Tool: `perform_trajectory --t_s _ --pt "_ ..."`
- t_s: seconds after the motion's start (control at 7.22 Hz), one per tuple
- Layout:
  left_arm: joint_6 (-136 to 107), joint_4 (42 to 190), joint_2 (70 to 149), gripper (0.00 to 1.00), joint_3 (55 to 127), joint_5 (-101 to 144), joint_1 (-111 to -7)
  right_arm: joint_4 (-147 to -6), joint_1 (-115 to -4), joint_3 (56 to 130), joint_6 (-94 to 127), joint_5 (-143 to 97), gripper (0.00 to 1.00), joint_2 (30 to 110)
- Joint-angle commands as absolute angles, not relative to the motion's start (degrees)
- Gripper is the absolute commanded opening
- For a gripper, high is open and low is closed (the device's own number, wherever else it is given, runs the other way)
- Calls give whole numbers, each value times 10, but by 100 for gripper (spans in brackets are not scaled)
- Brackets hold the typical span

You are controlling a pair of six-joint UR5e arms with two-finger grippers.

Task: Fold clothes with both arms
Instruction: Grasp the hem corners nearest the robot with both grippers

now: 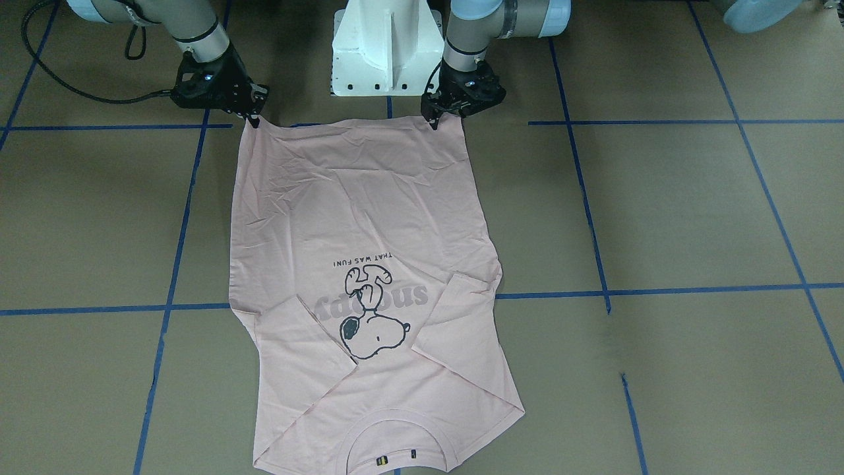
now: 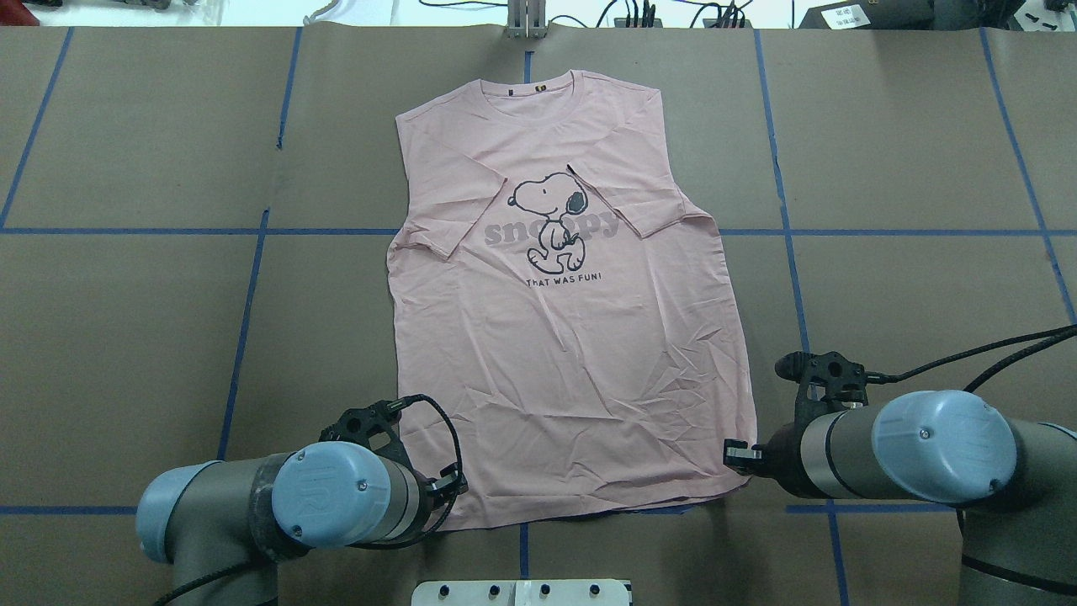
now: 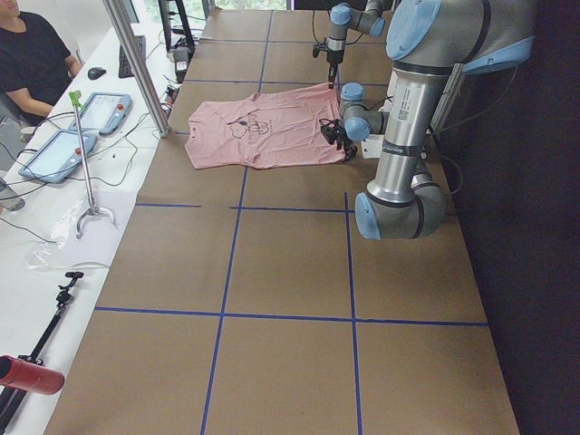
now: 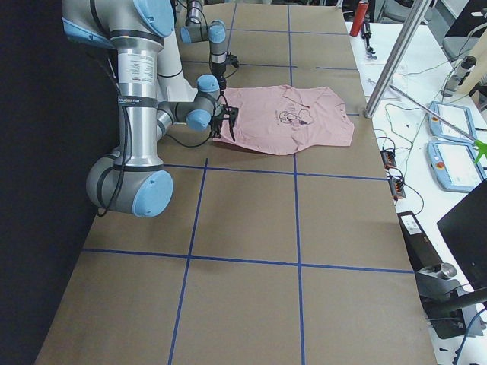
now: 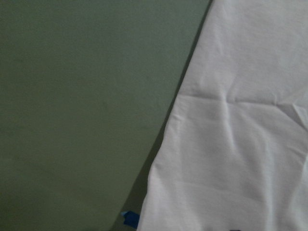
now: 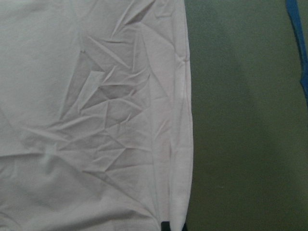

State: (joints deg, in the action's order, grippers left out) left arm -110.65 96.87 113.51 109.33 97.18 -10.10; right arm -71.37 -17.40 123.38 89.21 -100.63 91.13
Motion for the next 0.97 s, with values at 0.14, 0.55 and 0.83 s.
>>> perform_trajectory --t_s 0.14,0.55,0.83 --pt "-1098 968 1135 0 1098 971 -101 -714 -175 1234 892 -1006 0 908" --pt "-1050 884 1129 0 1169 974 -107 -714 -173 1241 892 -1016 0 906" --pt "-1016 824 1128 0 1220 978 -108 -713 -176 1265 893 -1058 0 911"
